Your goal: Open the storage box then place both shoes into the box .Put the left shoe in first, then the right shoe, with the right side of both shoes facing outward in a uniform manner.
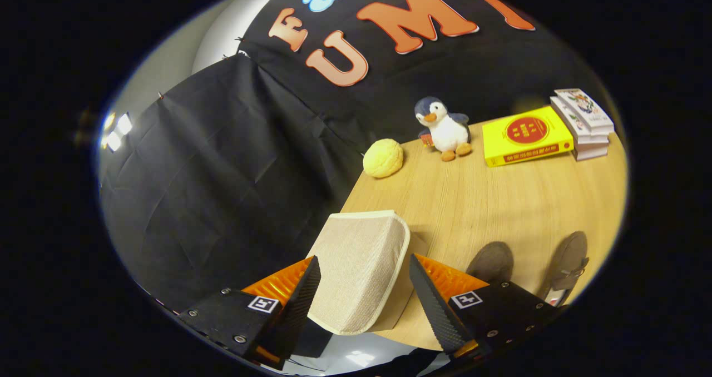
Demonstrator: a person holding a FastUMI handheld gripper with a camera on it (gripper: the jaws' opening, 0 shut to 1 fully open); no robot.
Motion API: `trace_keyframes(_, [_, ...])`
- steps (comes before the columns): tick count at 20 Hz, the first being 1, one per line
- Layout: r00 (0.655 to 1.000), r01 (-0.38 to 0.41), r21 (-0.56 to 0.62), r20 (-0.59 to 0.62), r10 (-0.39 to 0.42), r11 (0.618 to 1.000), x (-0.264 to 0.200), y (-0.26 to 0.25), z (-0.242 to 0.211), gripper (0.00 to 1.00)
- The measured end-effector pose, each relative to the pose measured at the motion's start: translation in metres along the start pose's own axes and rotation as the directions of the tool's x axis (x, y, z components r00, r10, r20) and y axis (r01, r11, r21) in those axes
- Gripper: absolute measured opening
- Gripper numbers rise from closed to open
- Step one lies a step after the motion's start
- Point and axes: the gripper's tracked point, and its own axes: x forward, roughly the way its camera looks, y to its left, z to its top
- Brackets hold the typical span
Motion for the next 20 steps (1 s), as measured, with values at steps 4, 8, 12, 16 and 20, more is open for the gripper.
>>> trace_keyframes(4, [0.994, 0.002, 0.045, -0.114, 0.003, 0.999, 0.031, -0.015, -0.036, 0.96])
trace_keyframes(8, [0.978, -0.017, 0.078, -0.207, 0.033, 0.997, 0.057, -0.023, -0.068, 0.96])
trace_keyframes(12, [0.964, -0.056, 0.132, -0.25, 0.088, 0.99, 0.071, -0.017, -0.08, 0.97])
trace_keyframes(16, [0.957, -0.102, 0.206, -0.248, 0.153, 0.973, 0.081, -0.011, -0.084, 0.96])
trace_keyframes(20, [0.949, -0.133, 0.278, -0.24, 0.203, 0.951, 0.085, -0.003, -0.083, 0.95])
